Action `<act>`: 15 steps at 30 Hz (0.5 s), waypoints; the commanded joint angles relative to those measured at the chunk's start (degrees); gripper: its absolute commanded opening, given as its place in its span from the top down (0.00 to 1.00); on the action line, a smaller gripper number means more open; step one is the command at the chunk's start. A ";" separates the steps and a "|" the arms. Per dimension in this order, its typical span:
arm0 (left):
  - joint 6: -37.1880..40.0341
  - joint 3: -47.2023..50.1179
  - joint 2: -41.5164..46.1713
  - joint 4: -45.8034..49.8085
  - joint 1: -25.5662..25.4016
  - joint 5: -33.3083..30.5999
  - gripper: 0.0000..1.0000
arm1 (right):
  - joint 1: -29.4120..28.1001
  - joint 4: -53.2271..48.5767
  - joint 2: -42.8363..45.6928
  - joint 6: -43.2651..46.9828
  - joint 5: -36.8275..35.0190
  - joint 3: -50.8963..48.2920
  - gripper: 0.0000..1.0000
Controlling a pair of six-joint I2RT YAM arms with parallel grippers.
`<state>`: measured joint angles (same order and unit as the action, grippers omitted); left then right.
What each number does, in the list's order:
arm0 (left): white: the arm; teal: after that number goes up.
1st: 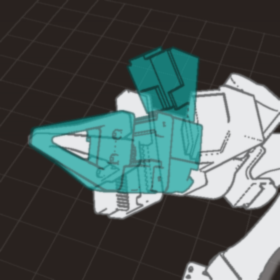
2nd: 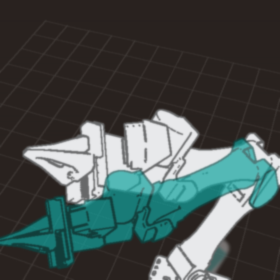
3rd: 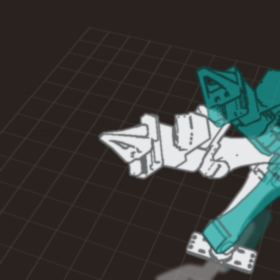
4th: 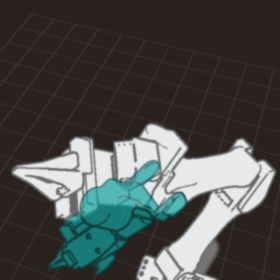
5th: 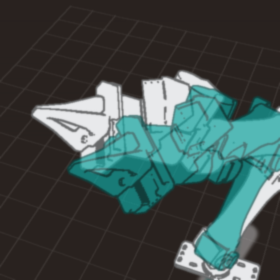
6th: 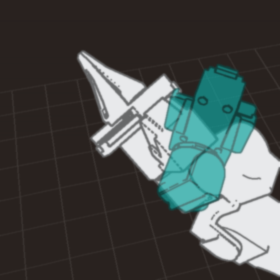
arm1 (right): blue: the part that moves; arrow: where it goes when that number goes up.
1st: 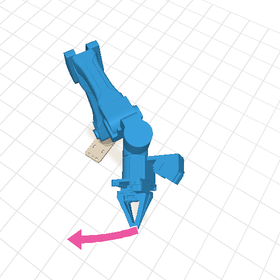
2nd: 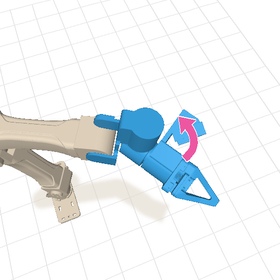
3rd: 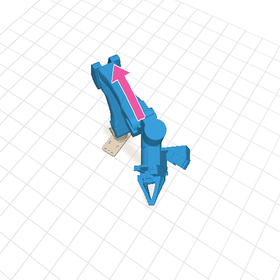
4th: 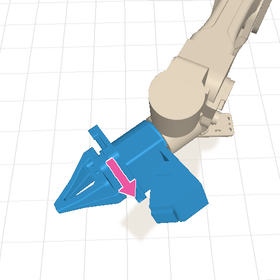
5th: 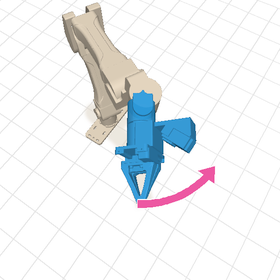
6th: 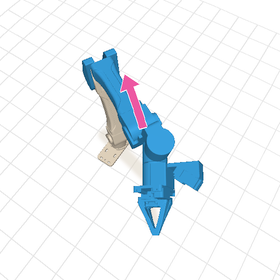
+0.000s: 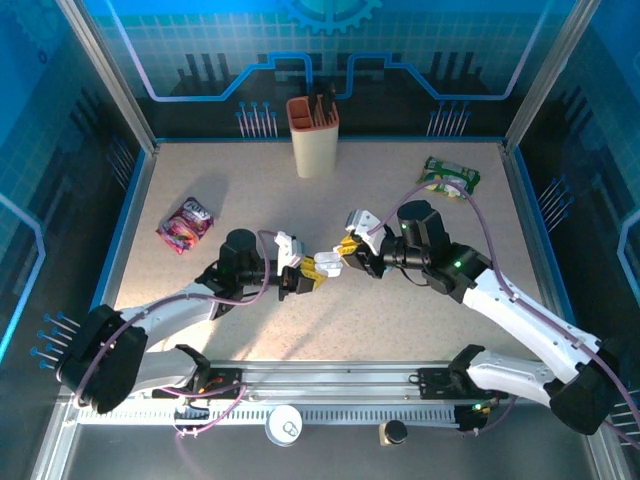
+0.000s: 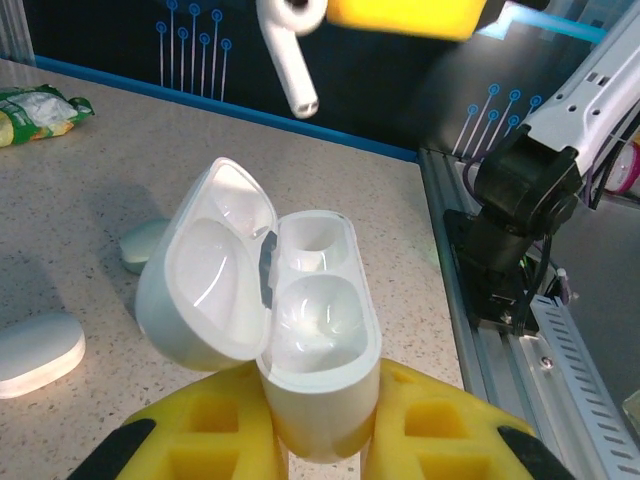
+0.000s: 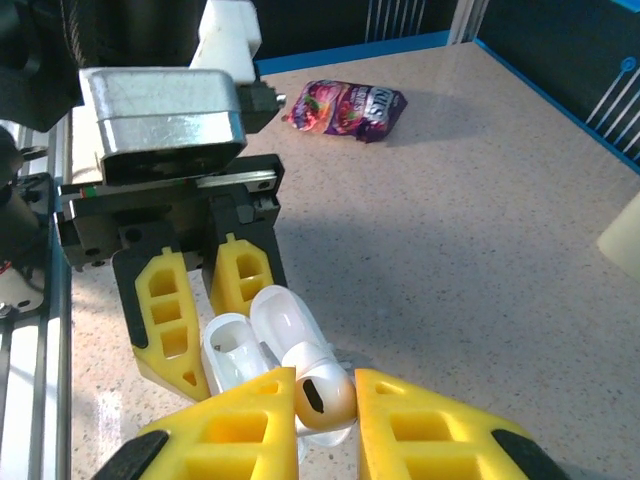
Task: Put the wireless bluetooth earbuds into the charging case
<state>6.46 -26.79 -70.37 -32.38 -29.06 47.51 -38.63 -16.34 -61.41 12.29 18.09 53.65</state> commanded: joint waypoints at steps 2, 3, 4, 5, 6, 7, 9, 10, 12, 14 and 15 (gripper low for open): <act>1.54 -2.12 1.87 0.83 -0.51 2.19 0.85 | -0.74 -0.97 -0.76 2.51 2.80 -0.47 0.82; 1.45 -2.39 1.77 0.98 -0.54 2.22 0.85 | -0.68 -1.08 -1.05 2.48 3.39 -0.52 0.82; 1.45 -2.65 1.80 1.09 -0.53 2.32 0.85 | -0.73 -1.13 -1.24 2.51 3.97 -0.57 0.82; 1.45 -2.82 1.80 1.22 -0.53 2.47 0.85 | -0.68 -1.15 -1.42 2.57 4.48 -0.71 0.82; 1.45 -2.92 1.77 1.16 -0.54 2.55 0.85 | -0.74 -1.28 -1.52 2.74 4.65 -0.82 0.82; 1.43 -2.92 1.76 1.10 -0.56 2.57 0.85 | -0.69 -1.48 -1.59 3.03 4.82 -0.87 0.82; 1.40 -2.92 1.86 1.01 -0.49 2.59 0.85 | -0.56 -1.98 -1.61 3.45 5.06 -1.09 0.82; 1.28 -2.95 1.90 0.82 -0.55 2.59 0.85 | -0.39 -2.17 -1.68 3.59 5.24 -1.26 0.82; 1.04 -2.97 1.86 0.36 -0.51 2.59 0.85 | -0.04 -2.29 -1.70 3.77 5.61 -1.82 0.82; 0.80 -2.84 1.60 -0.58 -0.52 2.52 0.85 | 0.47 -2.25 -1.78 3.95 5.81 -2.39 0.82; 0.59 -2.83 1.46 -0.88 -0.55 2.52 0.86 | 0.73 -2.29 -1.83 4.01 6.06 -2.56 0.82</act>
<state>6.42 -27.94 -69.67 -31.75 -29.10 48.31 -38.50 -17.58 -62.87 15.09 21.96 51.96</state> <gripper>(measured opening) 0.194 0.179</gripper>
